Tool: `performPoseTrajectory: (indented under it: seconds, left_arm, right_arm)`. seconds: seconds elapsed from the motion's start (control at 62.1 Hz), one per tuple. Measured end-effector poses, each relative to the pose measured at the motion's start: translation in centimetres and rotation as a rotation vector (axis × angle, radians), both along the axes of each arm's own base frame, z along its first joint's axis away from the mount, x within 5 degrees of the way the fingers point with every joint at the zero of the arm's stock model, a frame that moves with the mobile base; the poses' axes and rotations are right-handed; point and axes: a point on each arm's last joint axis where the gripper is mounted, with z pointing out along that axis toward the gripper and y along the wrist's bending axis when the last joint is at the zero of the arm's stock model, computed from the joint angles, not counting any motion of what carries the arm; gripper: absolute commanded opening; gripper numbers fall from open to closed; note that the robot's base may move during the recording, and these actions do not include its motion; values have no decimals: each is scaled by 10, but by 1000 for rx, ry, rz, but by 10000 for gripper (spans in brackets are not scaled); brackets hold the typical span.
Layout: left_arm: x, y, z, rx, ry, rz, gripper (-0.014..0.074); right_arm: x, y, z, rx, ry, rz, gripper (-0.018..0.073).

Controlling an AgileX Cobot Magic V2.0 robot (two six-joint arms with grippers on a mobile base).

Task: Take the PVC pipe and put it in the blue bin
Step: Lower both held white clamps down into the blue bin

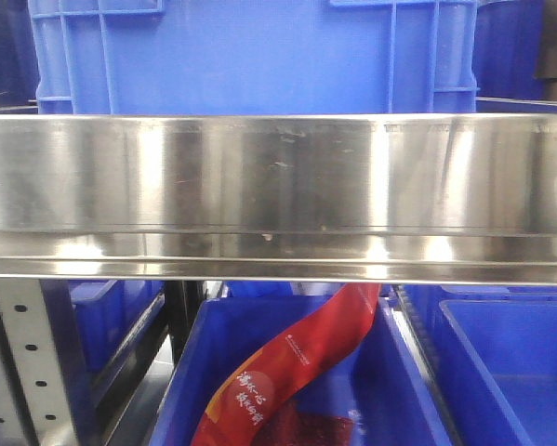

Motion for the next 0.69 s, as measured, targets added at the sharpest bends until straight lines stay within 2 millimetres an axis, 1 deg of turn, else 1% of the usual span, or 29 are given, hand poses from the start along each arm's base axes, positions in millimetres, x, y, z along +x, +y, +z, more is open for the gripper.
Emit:
performPoseTrajectory:
  seconds: [0.161,0.242,0.338,0.435,0.564,0.693]
  left_arm:
    - [8,-14,1,11,-58,-29,-111]
    - [12,-19,1,6,-77,-36,-111]
    - [17,-21,4,13,-107,-22,-111]
    - [22,-22,9,59,-132,-19,-111]
    - [30,-25,16,92,-147,-23,-111]
    - [38,-30,17,122,-125,-41,-111]
  right_arm:
    - [13,8,-3,-1,17,34,-163]
    - [16,11,-2,7,6,46,-163]
    - [18,13,1,17,-33,50,-163]
    - [19,14,5,17,-77,48,-163]
    - [23,16,4,9,-77,51,-163]
    - [31,18,2,3,-71,48,-163]
